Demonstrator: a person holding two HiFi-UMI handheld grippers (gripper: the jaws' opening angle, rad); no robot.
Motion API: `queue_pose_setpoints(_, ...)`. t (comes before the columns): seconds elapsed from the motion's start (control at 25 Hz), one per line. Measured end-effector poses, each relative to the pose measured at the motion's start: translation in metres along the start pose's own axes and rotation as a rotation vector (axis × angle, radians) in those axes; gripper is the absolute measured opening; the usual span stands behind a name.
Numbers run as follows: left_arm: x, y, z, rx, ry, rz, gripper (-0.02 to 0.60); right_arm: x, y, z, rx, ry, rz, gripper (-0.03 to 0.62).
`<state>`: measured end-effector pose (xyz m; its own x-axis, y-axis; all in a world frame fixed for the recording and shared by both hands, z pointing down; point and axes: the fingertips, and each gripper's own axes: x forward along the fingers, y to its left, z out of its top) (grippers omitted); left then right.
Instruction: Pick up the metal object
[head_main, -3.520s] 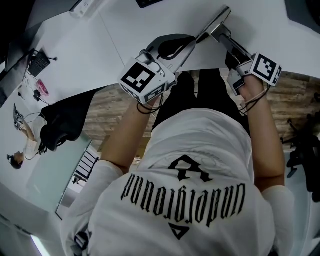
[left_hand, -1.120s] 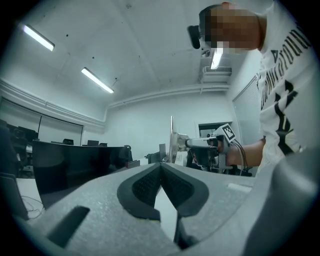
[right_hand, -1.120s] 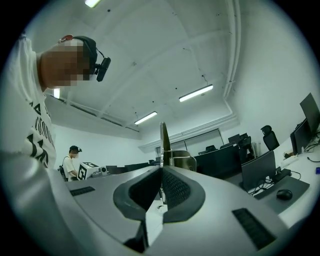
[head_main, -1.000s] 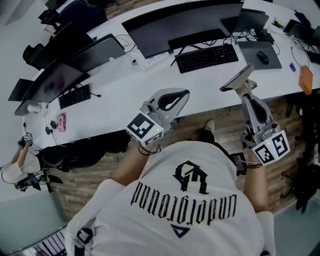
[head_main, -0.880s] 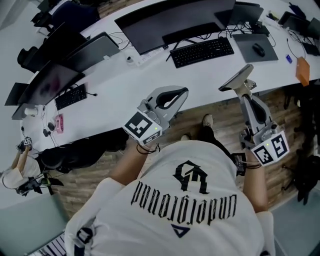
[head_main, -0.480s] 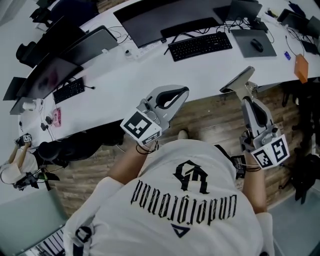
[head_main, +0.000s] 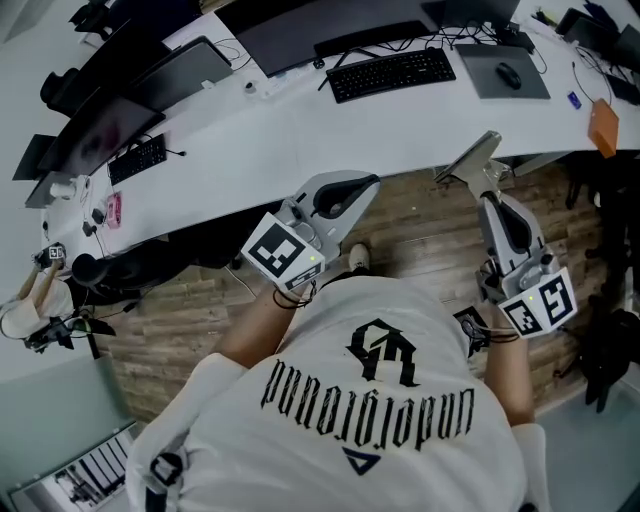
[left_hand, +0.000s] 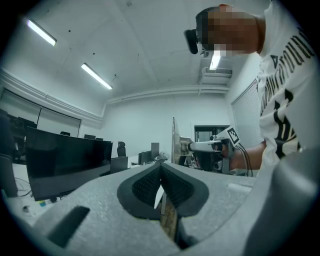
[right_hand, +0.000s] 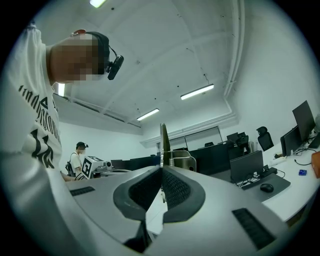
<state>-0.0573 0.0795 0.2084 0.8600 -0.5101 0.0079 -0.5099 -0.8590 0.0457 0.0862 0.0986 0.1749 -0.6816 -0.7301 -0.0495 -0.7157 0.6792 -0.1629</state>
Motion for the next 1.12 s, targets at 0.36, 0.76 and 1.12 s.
queue_pose_setpoints(0.36,0.015,-0.076,-0.004,0.014,0.017,0.029,0.015,-0.074,0.001,-0.002,0.012,-0.013,0.036,0.017)
queue_pose_setpoints(0.76,0.007,-0.173,-0.019,0.013,0.029,0.092,0.015,-0.164,0.018,-0.015,0.028,-0.008,0.091,0.017)
queue_pose_setpoints(1.12,-0.012,-0.242,-0.031,-0.002,0.059,0.137,0.015,-0.224,0.037,-0.025,0.046,0.006,0.125,0.017)
